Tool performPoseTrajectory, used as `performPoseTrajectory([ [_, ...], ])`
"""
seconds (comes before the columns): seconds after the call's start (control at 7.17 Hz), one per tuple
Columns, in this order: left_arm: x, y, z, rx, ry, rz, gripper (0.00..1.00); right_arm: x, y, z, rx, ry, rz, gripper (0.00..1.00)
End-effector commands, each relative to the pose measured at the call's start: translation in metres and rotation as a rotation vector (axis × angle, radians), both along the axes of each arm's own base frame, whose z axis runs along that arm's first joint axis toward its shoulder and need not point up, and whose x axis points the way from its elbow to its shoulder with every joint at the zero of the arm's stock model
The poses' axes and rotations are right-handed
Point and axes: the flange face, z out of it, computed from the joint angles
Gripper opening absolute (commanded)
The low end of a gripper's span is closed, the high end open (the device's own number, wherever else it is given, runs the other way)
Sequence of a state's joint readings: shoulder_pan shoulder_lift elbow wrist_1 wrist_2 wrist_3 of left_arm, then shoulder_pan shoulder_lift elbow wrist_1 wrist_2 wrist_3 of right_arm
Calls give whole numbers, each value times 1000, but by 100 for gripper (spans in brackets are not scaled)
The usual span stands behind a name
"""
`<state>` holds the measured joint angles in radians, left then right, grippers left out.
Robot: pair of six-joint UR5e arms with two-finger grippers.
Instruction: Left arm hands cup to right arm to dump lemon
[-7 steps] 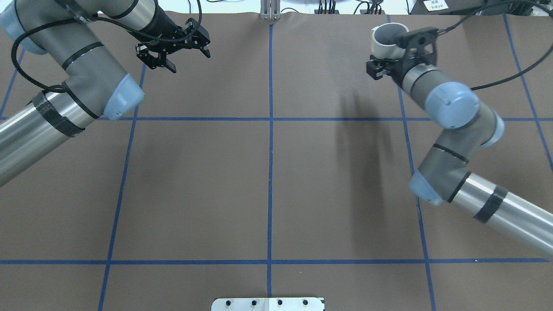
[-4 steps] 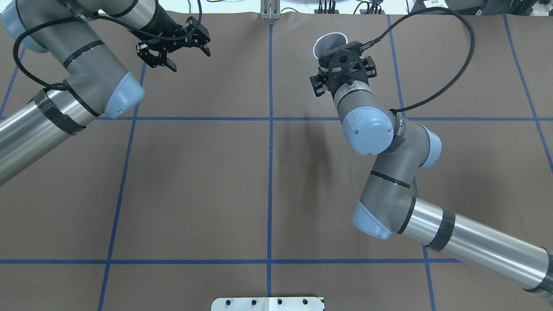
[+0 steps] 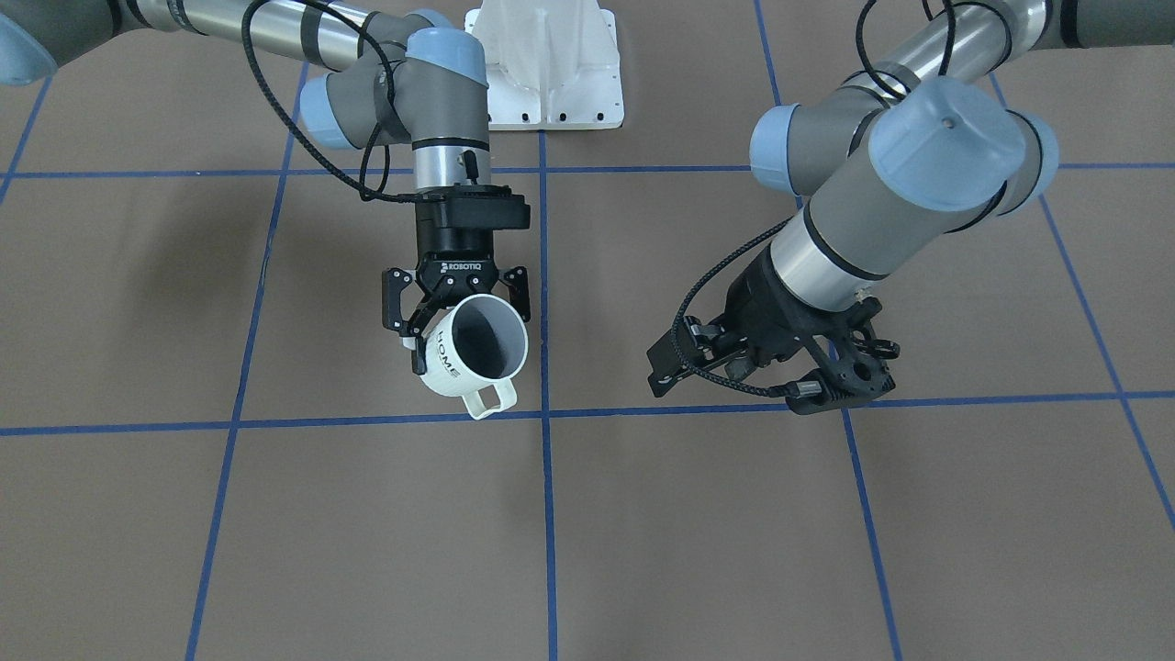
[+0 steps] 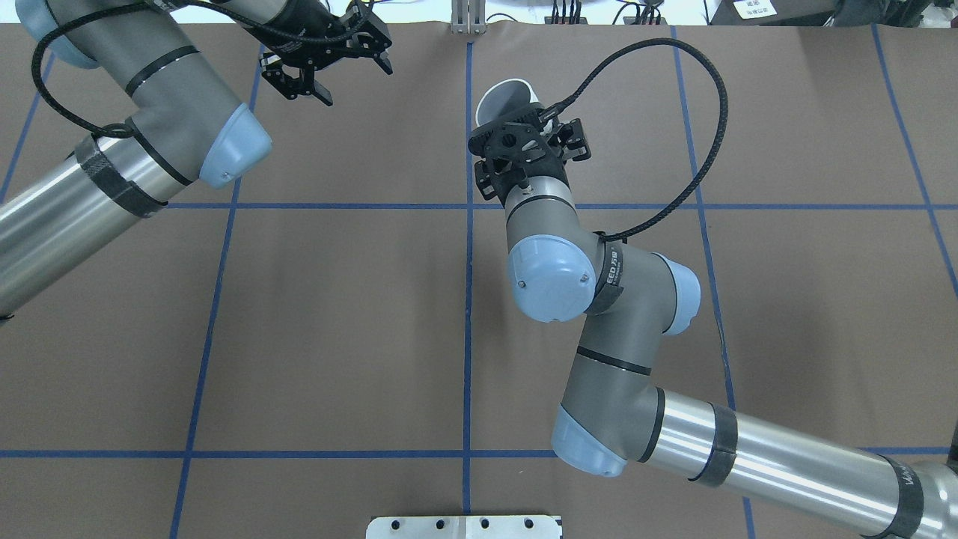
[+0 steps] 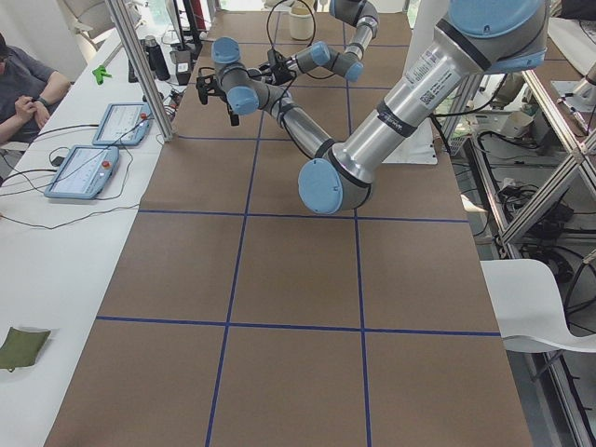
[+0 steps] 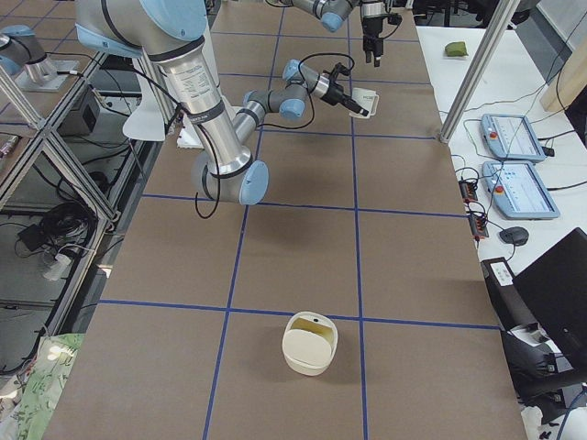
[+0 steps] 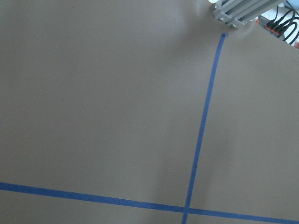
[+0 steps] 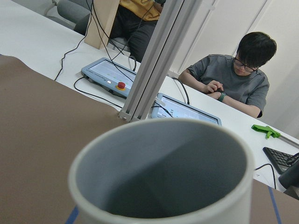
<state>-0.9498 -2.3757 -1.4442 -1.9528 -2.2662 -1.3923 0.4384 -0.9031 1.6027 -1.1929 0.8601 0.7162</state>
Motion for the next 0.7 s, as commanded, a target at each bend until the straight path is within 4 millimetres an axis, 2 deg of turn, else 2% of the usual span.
performPoseTrajectory([
  [0.0, 19, 21, -31, -35, 110, -14, 100, -7, 4, -12, -4, 14, -5, 29],
  [0.14, 35, 32, -47, -44, 133, 3, 100, -7, 4, -13, -3, 13, -5, 29],
  [0.56, 48, 41, -57, -35, 140, 26, 99, -7, 4, -14, -4, 1, -2, 29],
])
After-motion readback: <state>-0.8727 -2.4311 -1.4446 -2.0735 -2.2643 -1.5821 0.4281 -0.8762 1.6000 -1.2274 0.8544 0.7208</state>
